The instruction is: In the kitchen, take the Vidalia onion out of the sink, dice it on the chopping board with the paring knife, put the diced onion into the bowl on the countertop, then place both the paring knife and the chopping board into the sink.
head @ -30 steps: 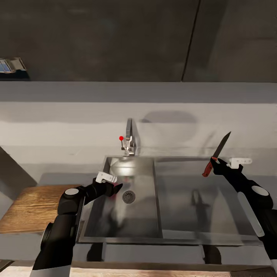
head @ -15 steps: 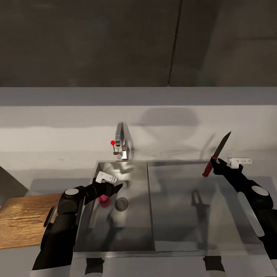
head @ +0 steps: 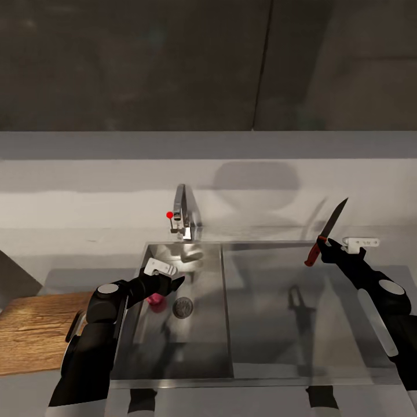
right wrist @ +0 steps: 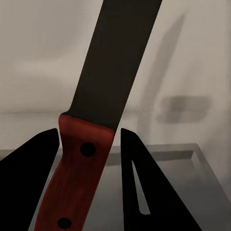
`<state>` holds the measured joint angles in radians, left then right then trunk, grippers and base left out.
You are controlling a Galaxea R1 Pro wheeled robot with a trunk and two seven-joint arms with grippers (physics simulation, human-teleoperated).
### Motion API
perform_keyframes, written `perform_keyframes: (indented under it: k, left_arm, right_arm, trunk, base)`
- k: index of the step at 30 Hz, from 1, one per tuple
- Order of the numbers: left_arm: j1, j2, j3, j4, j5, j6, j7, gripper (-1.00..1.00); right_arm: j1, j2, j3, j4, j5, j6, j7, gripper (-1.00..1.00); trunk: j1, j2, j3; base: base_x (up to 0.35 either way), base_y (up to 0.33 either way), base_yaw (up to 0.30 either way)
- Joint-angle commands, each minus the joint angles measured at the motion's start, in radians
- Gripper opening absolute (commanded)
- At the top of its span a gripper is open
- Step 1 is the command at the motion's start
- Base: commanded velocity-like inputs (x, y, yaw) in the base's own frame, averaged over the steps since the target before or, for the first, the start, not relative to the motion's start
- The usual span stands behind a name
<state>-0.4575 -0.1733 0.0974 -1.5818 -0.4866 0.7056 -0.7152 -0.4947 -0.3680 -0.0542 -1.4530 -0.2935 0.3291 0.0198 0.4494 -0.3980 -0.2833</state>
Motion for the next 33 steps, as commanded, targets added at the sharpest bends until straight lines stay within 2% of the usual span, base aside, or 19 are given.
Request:
perform_keyframes:
  k: [1,14,21,26,33]
  left_arm:
    - [-0.001,-0.001,0.002,-0.001,-0.009,0.003,-0.01,1.0]
    - [-0.001,-0.001,0.002,0.013,-0.01,0.004,-0.005,1.0]
    - [-0.001,-0.001,0.002,0.039,-0.01,0.006,0.078,1.0]
    - [-0.002,-0.001,0.002,0.07,-0.01,0.006,0.149,1.0]
    - [-0.009,-0.001,0.002,0.09,-0.011,0.007,0.183,1.0]
  right_arm:
    - [-0.001,0.0,-0.001,-0.001,-0.006,0.006,0.002,-1.0]
    - [-0.001,0.0,-0.001,-0.001,-0.006,0.005,0.002,-1.0]
    - [-0.001,0.0,-0.001,-0.001,-0.006,0.005,0.002,-1.0]
    - [-0.001,0.0,-0.001,-0.001,-0.006,0.005,0.002,-1.0]
    - [-0.001,0.0,-0.001,-0.001,-0.006,0.005,0.002,-1.0]
  trunk:
    - [0.001,-0.002,-0.002]
    - [0.001,-0.002,-0.002]
    - [0.001,-0.002,-0.002]
    - [0.001,-0.002,-0.002]
    - [0.001,-0.002,-0.002]
  base:
    - [0.0,0.0,0.0]
    - [0.0,0.0,0.032]
    - [0.0,0.0,0.22]
    - [0.0,0.0,0.062]
    - [0.0,0.0,0.009]
